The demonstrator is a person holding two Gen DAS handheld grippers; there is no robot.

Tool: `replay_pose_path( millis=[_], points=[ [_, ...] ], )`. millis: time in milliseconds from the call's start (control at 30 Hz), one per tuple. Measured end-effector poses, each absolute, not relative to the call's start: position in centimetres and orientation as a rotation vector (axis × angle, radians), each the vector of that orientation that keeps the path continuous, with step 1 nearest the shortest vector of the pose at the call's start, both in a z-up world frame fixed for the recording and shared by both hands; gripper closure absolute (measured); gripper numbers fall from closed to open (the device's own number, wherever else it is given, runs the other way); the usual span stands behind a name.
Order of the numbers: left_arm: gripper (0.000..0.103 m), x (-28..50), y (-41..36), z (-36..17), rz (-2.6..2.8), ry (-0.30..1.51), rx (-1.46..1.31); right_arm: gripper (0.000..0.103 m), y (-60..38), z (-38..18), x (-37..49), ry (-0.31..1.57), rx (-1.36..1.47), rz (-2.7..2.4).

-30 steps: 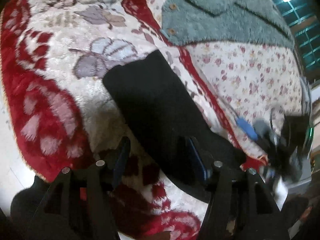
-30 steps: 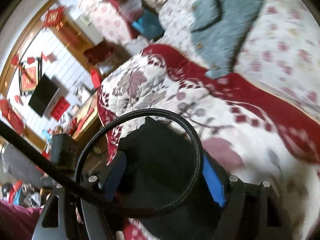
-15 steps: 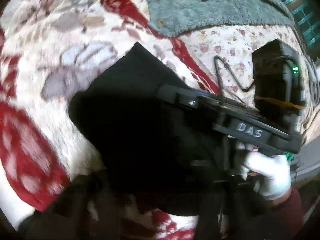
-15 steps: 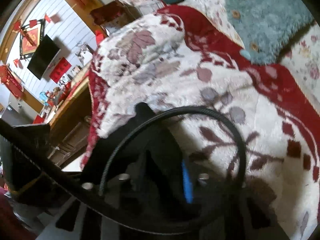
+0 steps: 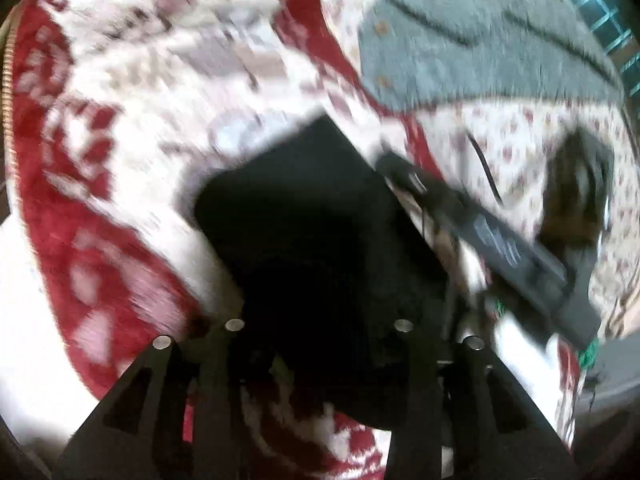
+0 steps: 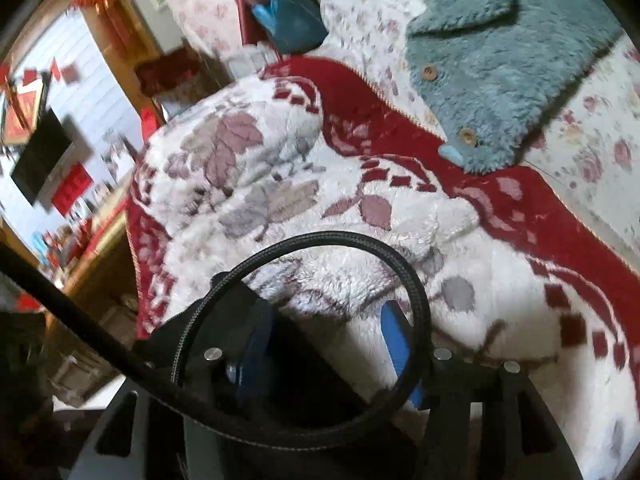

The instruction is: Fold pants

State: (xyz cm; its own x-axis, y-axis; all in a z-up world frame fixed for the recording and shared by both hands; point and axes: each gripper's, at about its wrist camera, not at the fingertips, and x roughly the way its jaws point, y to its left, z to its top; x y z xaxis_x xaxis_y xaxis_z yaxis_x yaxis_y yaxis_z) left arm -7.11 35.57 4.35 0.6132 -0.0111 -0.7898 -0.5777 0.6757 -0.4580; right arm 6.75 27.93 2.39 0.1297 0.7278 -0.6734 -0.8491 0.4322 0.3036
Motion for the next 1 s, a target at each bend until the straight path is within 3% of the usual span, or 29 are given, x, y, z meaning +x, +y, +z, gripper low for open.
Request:
replay_pose_path(
  millis=[167,267,400,467,833,1000],
  points=[
    [0.060,-8.5,35.1,6.3,0.434,0.743,-0.711,0.047,20.2,7.4,5.8,0.745,-0.088,1.167],
    [0.060,-9.2,33.9,7.4,0.419,0.694,-0.653,0.038,13.4,9.3,4.8,0.738,-0.022,1.149],
    [0.055,-9.1,31.5,8.6,0.345,0.672,-0.570,0.036,3.2,10.3,2.0,0.712,0.040,1.055],
    [0.043,-8.8,29.6,9.0,0.284,0.687,-0.540,0.036,-2.3,9.9,0.2,0.714,0.068,0.958],
    [0.043,-6.0,16.8,11.0,-0.039,0.777,-0.377,0.035,-27.0,2.2,-8.5,0.890,0.409,0.430],
    [0.043,-4.3,10.5,10.7,-0.167,0.823,-0.298,0.035,-31.6,1.9,-9.2,0.836,0.459,0.355]
  ],
)
